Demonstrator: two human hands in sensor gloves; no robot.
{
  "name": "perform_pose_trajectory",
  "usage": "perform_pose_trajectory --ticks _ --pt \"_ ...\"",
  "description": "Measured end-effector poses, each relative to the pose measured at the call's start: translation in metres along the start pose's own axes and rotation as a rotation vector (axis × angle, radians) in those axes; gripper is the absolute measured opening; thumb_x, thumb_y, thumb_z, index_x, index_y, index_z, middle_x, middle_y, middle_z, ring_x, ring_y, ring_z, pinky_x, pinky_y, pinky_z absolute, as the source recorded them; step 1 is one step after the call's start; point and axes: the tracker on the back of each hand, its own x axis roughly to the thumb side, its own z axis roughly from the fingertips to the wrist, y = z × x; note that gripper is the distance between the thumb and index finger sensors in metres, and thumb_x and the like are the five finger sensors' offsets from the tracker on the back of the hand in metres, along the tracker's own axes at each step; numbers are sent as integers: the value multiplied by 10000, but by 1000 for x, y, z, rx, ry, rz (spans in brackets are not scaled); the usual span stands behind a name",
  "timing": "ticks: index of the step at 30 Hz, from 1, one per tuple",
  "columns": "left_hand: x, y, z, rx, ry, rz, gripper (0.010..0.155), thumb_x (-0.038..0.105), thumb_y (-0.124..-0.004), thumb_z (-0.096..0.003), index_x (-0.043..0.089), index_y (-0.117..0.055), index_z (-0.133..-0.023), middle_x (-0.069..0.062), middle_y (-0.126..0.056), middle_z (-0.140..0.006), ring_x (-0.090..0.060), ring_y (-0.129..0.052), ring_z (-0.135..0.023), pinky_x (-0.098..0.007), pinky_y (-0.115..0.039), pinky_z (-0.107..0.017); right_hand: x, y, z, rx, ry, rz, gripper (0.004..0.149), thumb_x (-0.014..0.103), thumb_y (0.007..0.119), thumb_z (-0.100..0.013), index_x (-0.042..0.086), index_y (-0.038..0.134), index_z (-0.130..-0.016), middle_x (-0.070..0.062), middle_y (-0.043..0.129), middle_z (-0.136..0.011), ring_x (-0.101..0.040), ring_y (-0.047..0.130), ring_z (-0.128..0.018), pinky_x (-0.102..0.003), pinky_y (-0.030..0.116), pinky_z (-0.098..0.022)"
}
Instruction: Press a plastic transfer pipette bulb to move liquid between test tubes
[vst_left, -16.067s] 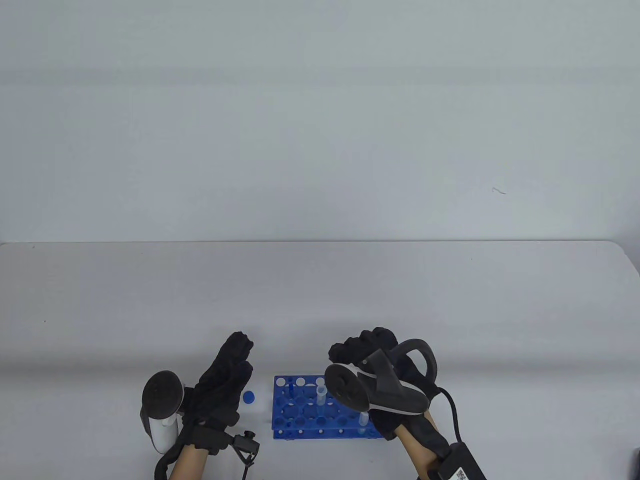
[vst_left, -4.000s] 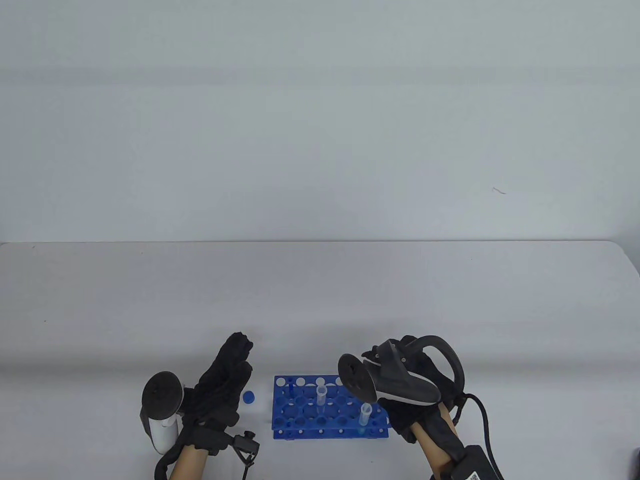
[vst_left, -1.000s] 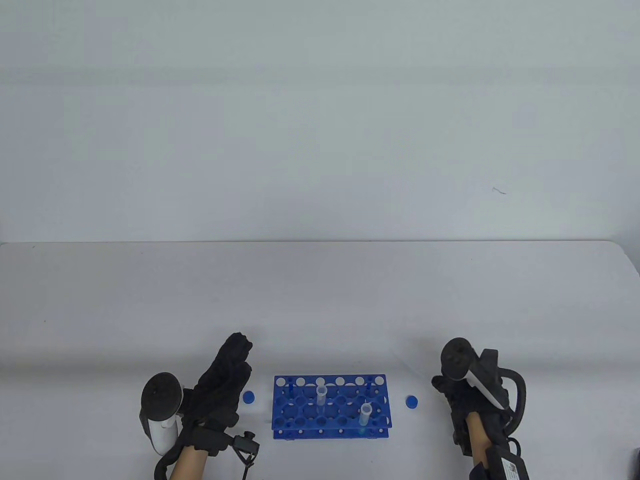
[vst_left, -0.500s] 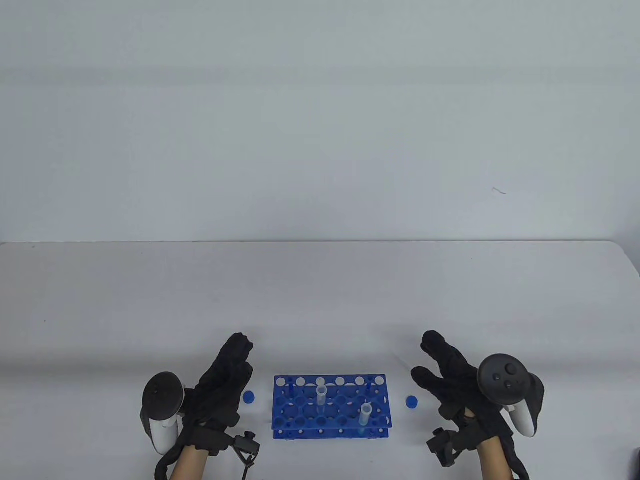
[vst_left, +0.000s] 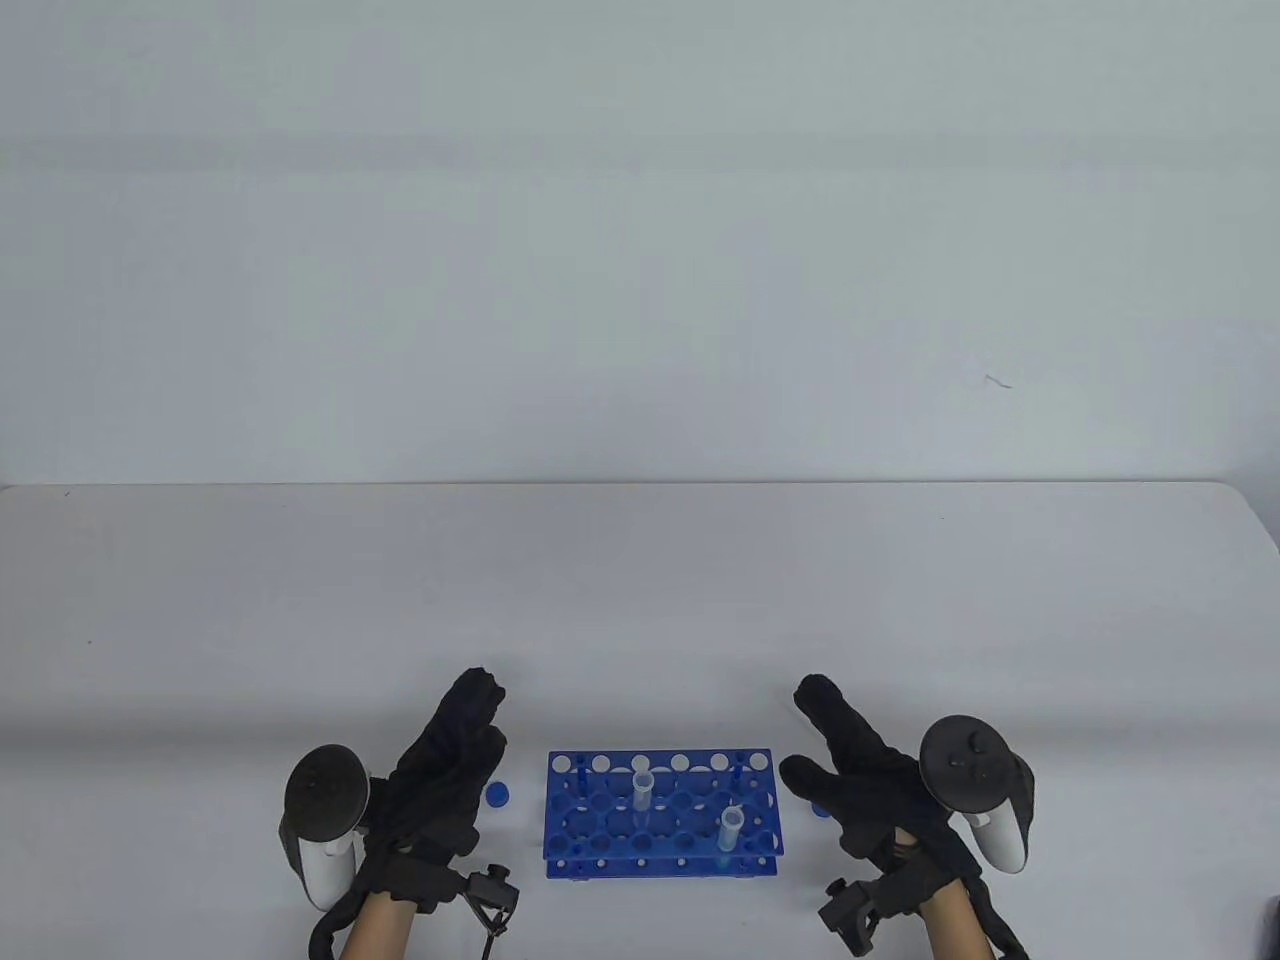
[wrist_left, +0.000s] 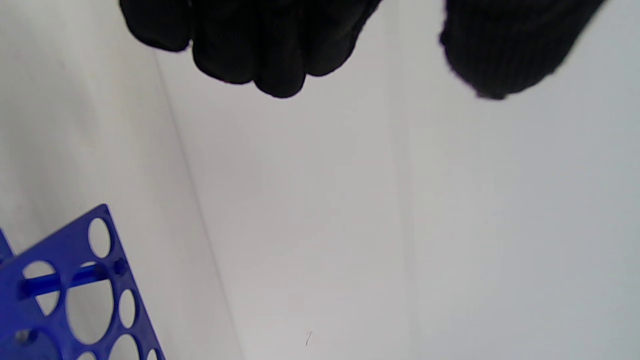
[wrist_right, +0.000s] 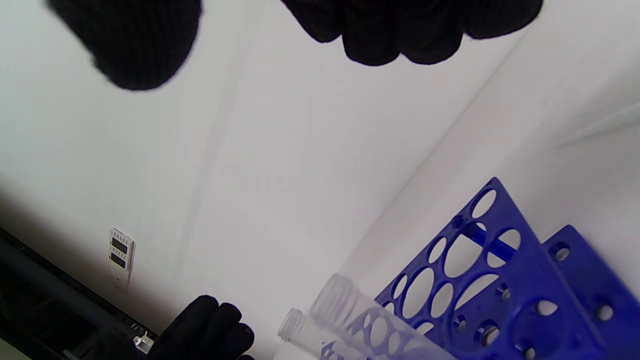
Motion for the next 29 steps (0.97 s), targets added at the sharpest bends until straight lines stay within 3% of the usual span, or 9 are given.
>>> perform_pose_trajectory --ticks 29 --pt "-1 -2 1 -7 -1 1 913 684 -658 -427 197 -436 -1166 -95 -536 -1205 -345 -520 -1089 -577 -468 -825 -4 -2 0 -2 32 -6 881 539 779 -388 82 473 -1076 -222 533 -1147 -491 533 -1034 -629 511 -697"
